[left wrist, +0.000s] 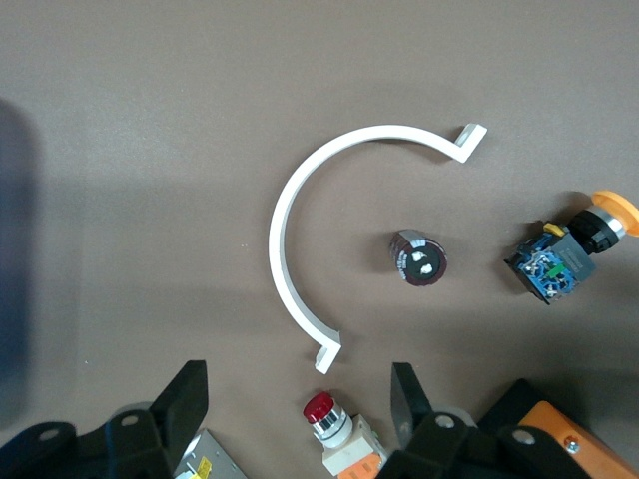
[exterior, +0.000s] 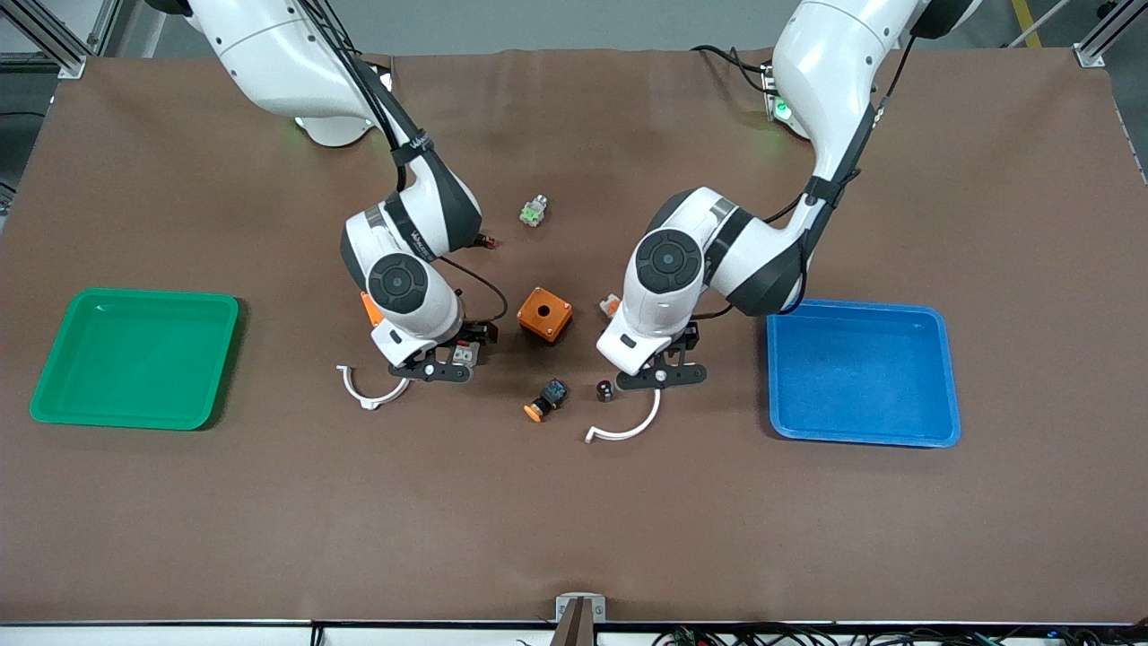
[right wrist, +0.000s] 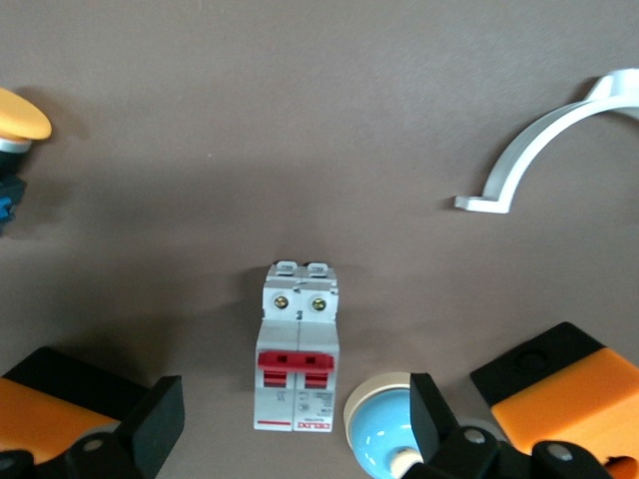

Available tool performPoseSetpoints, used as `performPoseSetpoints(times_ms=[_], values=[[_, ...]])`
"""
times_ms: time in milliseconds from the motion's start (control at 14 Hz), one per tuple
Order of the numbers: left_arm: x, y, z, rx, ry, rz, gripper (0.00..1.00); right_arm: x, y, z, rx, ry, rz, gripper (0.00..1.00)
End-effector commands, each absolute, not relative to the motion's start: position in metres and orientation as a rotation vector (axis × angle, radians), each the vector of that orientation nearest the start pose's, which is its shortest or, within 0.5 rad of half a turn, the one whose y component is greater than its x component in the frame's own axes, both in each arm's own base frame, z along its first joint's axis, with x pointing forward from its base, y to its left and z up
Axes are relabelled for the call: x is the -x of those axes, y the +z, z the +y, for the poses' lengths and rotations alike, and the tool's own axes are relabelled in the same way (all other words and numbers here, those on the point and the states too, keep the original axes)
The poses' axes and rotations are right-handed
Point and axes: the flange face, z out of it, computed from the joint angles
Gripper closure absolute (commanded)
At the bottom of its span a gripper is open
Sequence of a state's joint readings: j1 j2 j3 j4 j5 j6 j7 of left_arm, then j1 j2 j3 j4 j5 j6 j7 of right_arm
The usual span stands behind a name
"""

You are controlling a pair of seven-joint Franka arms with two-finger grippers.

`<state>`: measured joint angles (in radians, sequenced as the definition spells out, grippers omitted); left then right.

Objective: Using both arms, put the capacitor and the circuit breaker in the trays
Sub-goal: 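Grasp the circuit breaker with the right gripper while the left gripper approaches the capacitor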

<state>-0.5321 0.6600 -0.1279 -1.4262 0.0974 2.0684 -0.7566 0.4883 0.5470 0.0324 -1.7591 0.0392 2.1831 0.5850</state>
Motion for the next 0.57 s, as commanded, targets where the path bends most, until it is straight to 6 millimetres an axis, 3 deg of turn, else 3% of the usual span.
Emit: performPoseSetpoints(times_ms=[0,357,500], values=[[-0.584,0.318,-0.420,3.122,-0.028,-0.109,0.17,-0.564,0.239,0.324,3.152,0.201,0.178,0.00],[-0.587,0.307,-0.403,3.094,0.014,-0.109,0.18,-0.566,0.227,0.320,3.155,0.216,0.192,0.00],[-0.593,0.311,-0.392,3.094,0.016,-0.119,0.18,-0.566,0.221,0.319,3.156,0.219,0.195,0.00]])
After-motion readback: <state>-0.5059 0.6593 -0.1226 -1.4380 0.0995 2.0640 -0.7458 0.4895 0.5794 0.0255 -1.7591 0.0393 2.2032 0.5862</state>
